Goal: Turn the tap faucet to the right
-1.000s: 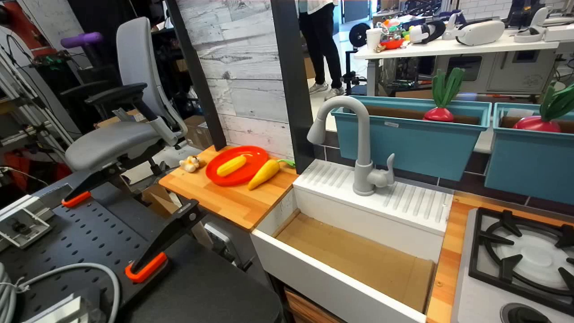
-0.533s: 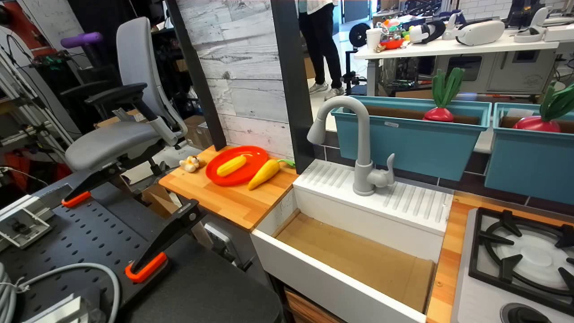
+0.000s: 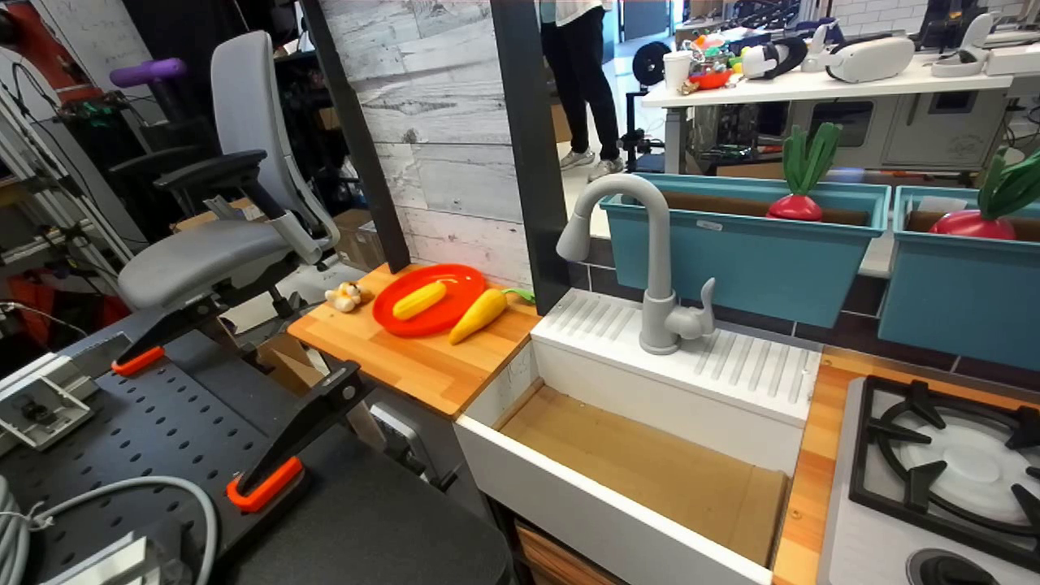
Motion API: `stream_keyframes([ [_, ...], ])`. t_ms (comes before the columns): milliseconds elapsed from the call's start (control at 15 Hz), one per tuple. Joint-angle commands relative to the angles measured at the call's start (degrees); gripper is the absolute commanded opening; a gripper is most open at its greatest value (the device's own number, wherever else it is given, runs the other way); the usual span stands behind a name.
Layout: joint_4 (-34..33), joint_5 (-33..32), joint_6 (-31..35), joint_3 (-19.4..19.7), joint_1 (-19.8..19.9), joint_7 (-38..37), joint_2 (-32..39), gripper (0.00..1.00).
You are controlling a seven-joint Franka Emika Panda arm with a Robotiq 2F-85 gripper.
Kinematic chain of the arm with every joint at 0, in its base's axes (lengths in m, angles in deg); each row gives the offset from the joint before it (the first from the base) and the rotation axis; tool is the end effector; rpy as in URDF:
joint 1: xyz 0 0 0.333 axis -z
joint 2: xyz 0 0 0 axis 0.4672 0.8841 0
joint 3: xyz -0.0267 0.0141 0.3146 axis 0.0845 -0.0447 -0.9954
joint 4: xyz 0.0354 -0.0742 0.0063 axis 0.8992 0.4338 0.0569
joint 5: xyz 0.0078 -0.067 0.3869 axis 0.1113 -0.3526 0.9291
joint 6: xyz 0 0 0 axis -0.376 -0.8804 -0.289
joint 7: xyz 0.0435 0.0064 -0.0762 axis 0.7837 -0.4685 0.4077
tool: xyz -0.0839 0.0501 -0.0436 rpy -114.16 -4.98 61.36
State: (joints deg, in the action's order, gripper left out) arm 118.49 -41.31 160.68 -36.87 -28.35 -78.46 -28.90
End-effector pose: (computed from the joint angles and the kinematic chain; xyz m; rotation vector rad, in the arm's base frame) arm 0.3662 0.0071 0.4794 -3.1243 0.0298 0.0050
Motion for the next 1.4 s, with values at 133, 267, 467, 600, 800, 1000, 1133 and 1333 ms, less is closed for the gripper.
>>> stream_keyframes([
  [133,-0.1,0.0,-0.1,-0.1,0.1,0.1,0.0,1.0],
  [267,-0.1,0.0,-0.1,-0.1,0.1,0.1,0.0,1.0],
  [467,-0.1,0.0,-0.1,-0.1,0.1,0.1,0.0,1.0],
  [600,-0.1,0.0,-0.1,-0.1,0.1,0.1,0.0,1.0],
  [800,-0.5,0.0,0.3,0.2,0.4,0.0,1.2,1.0],
  [1000,-1.4,1.2,5.0,1.7,1.0,0.0,5.3,1.0],
  [1133,-2.6,1.5,8.2,2.5,1.5,-0.8,9.3,1.0],
  [1333,-5.4,2.3,13.7,3.7,2.6,-2.5,17.0,1.0],
])
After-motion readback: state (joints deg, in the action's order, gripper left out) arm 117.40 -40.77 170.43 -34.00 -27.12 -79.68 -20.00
